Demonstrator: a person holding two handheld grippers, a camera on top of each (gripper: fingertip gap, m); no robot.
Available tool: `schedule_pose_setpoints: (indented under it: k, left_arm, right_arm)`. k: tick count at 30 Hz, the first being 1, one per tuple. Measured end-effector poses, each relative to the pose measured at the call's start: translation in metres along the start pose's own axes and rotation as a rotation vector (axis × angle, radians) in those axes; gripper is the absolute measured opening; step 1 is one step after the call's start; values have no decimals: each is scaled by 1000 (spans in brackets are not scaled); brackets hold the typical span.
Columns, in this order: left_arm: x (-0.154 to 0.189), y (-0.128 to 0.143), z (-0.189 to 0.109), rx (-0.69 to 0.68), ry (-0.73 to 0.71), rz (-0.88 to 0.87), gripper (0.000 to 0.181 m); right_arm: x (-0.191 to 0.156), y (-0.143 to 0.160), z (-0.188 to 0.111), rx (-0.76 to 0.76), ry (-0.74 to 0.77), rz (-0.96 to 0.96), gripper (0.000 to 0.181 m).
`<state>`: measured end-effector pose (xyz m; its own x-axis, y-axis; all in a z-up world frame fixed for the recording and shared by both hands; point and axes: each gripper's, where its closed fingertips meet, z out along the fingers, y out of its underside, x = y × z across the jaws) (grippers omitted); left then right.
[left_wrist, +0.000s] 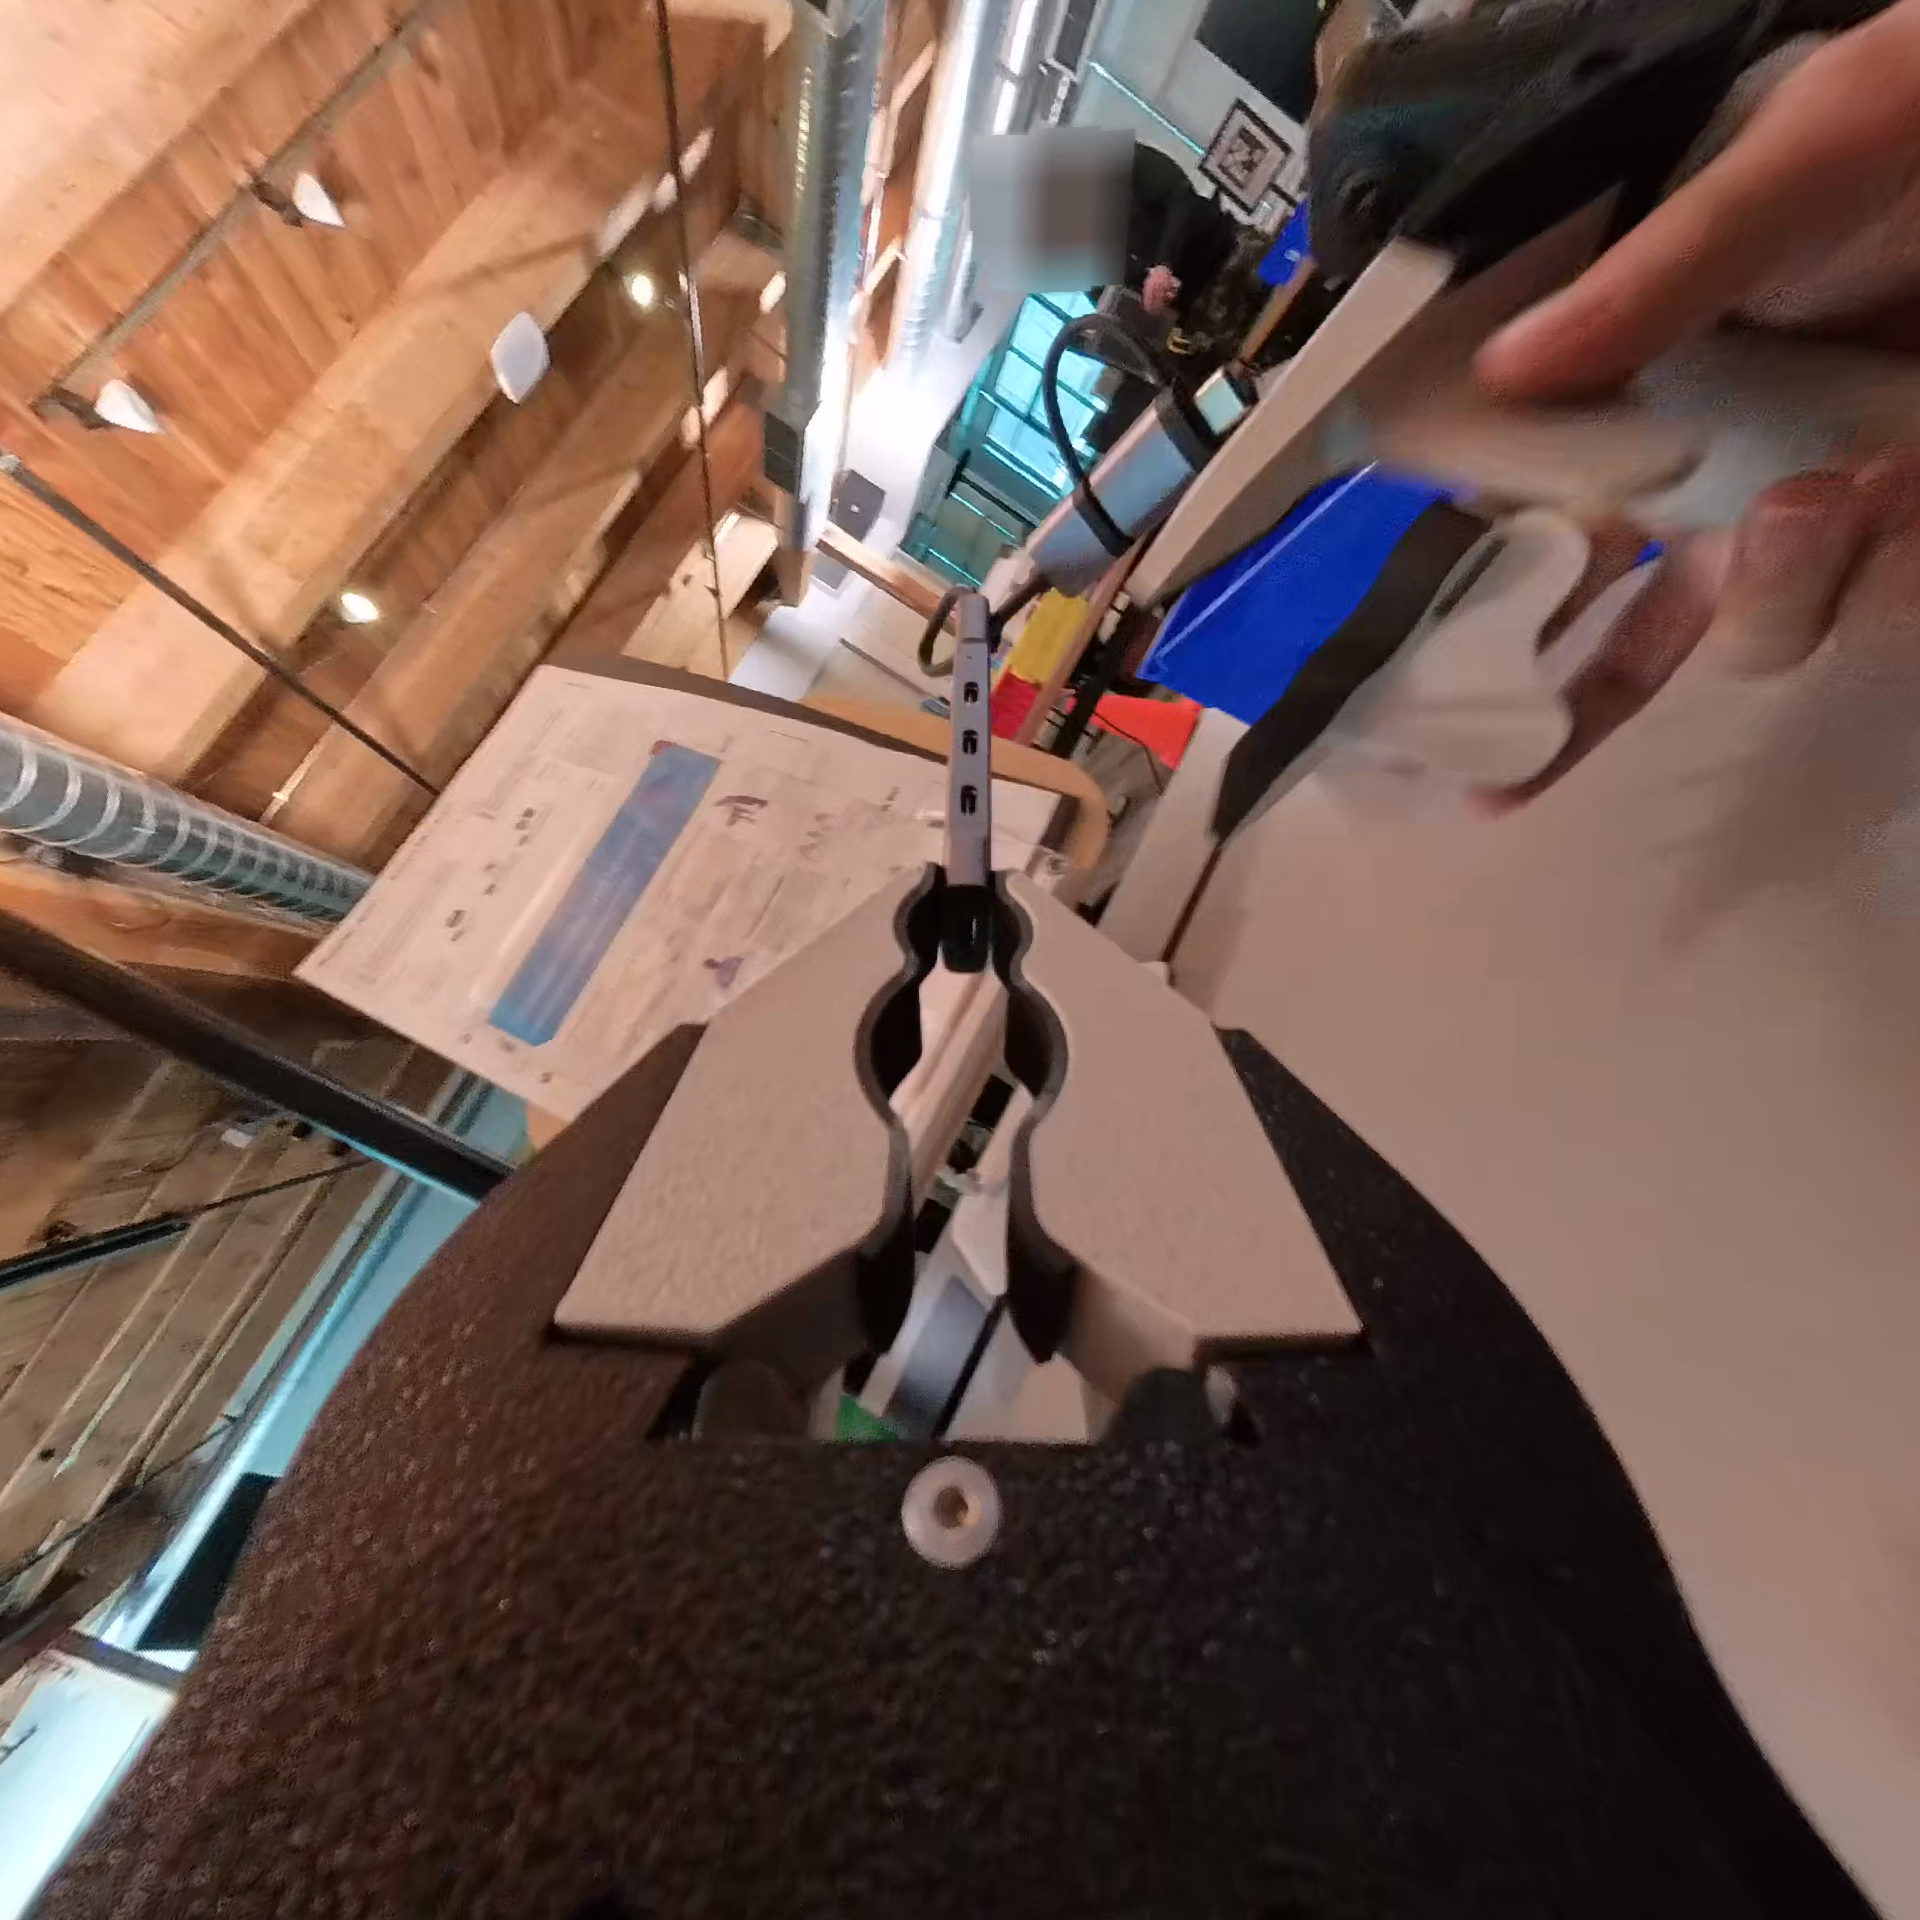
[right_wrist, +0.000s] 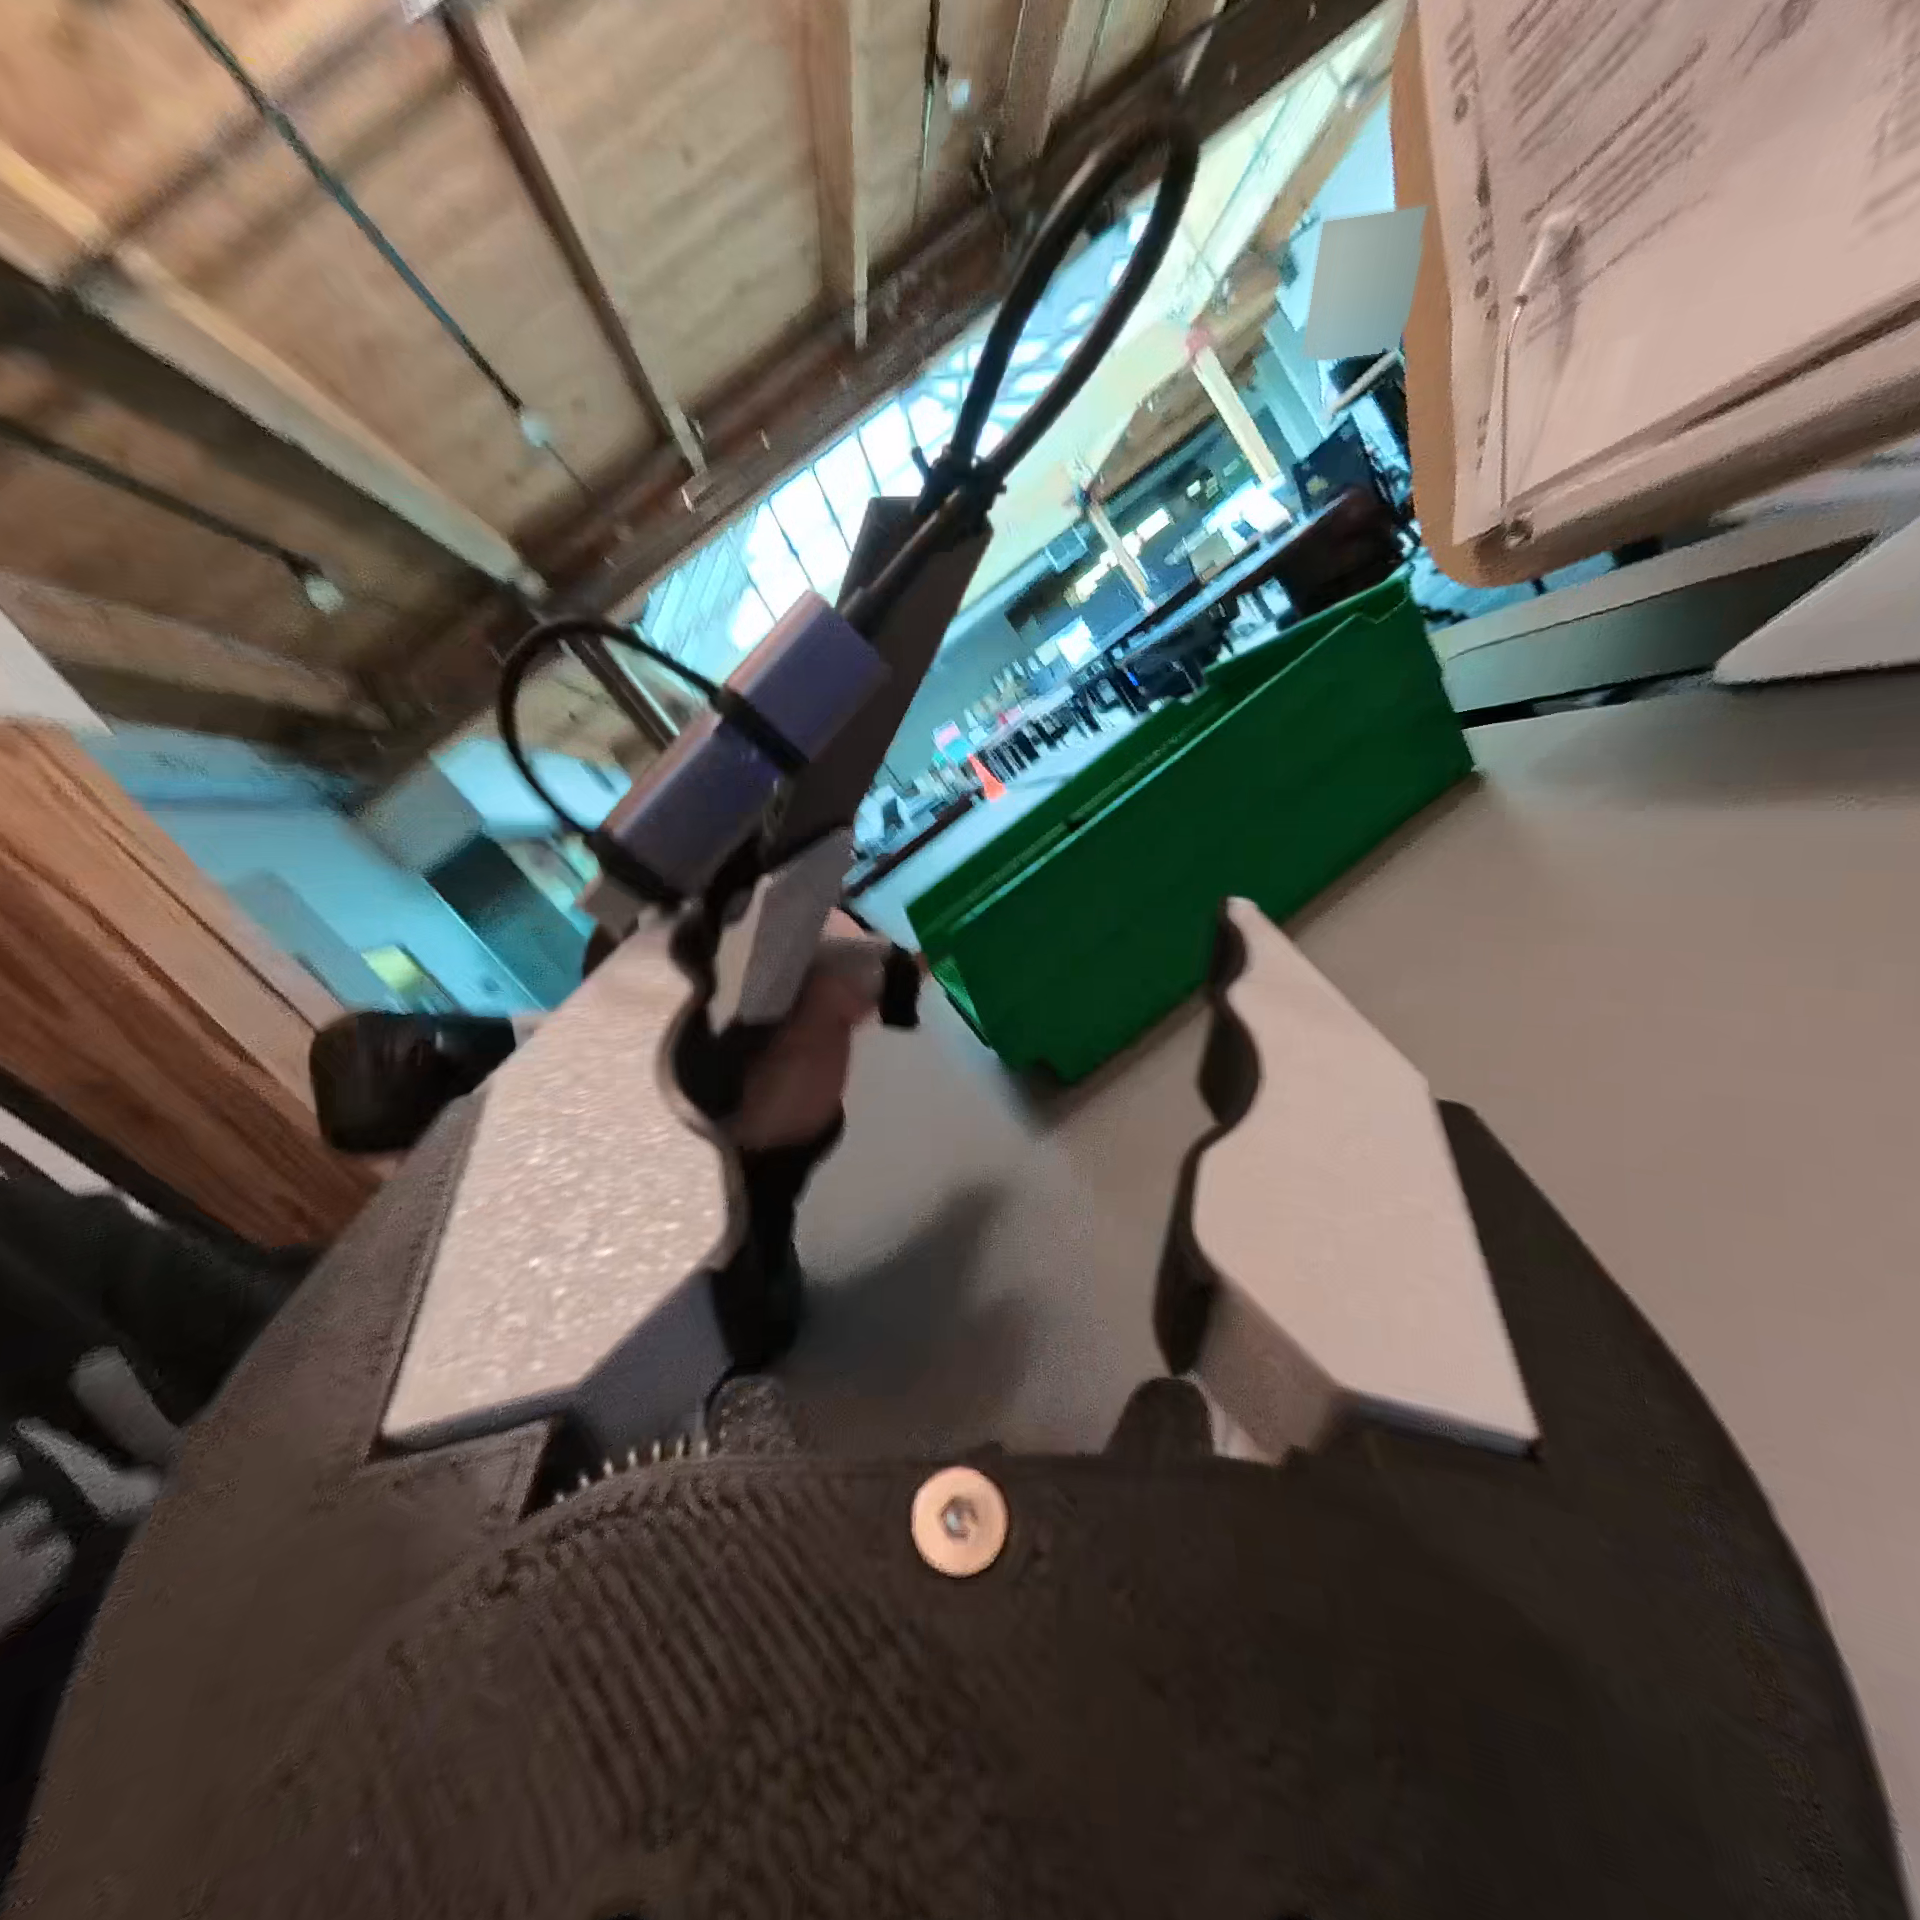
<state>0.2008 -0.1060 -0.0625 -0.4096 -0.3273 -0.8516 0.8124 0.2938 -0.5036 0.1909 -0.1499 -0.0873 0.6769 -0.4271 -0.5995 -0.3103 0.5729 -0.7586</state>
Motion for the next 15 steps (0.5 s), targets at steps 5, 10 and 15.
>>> schedule_pose_setpoints:
  k: [5,10,15]
  left_arm:
    - [-9,19,-19,-20,111,142,6]
    - [31,14,-20,-13,284,254,6]
    - [75,-22,-23,116,328,531,6]
  right_arm:
    - [-42,-45,-42,20,-121,-260,115]
    - [-47,-60,-59,21,42,-675,96]
    - [-31,9,-58,-416,41,-922,107]
